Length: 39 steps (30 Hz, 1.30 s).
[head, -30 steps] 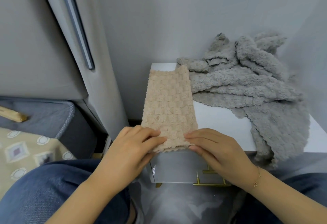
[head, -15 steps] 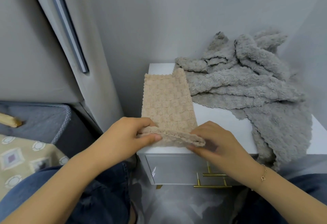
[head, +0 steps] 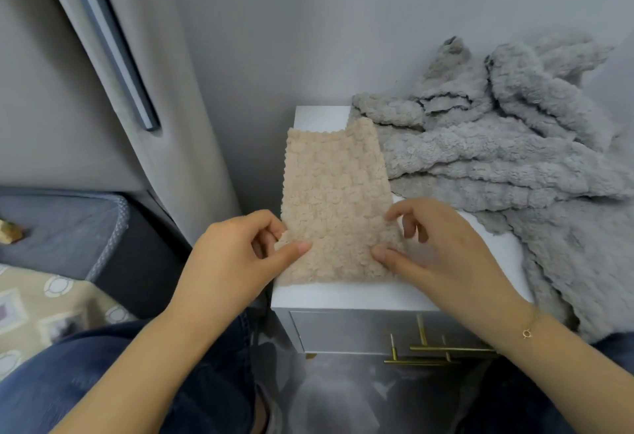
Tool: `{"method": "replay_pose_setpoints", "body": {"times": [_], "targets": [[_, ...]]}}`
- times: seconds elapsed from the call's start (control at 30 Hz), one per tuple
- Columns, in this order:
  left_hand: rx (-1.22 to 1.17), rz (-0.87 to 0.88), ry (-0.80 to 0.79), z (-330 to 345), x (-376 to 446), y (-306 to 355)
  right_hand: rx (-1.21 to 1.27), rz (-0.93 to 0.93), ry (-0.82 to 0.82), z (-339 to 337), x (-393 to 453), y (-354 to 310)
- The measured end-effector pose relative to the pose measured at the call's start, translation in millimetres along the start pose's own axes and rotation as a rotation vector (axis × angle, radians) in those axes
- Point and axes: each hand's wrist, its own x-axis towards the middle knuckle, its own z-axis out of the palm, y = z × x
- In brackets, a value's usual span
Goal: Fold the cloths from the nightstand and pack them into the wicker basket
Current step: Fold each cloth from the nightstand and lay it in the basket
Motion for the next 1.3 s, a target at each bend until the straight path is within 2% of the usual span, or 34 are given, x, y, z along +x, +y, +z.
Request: {"method": "replay_pose_setpoints", "body": {"times": [0.17,0.23,0.3,0.43,0.57,0.8,0.97,1.13,1.3], "targets": [[0.190,0.336,-0.065,-11,4,-2,-0.202,-0.348,-0.036,-6,6,9],[0.242,0.446,-0.103,-11,4,-3,-0.284,-0.413,-0.050,-5,6,12],[0.248,0.485,-0.144,-9,4,-6,-0.331,-0.418,-0.100,-6,5,15],[0.174,0.426,-0.199,-9,1,-10,-0.340,-0.329,-0.222,-11,1,16],[0.196,0.400,-0.273,-8,-3,-12,-0.320,-0.284,-0.268,-6,-3,14],[0.228,0.477,-0.286,-1,-20,-12,-0.279,-0.387,-0.197,-3,-20,17],[0.180,0.477,-0.160,8,-42,-10,-0.226,-0.441,-0.127,-1,-34,21],[0.009,0.324,-0.084,8,-50,-6,0.071,-0.277,-0.114,-5,-34,14],[-0.140,0.088,-0.158,3,-43,3,0.219,-0.009,-0.082,-16,-24,7]]}}
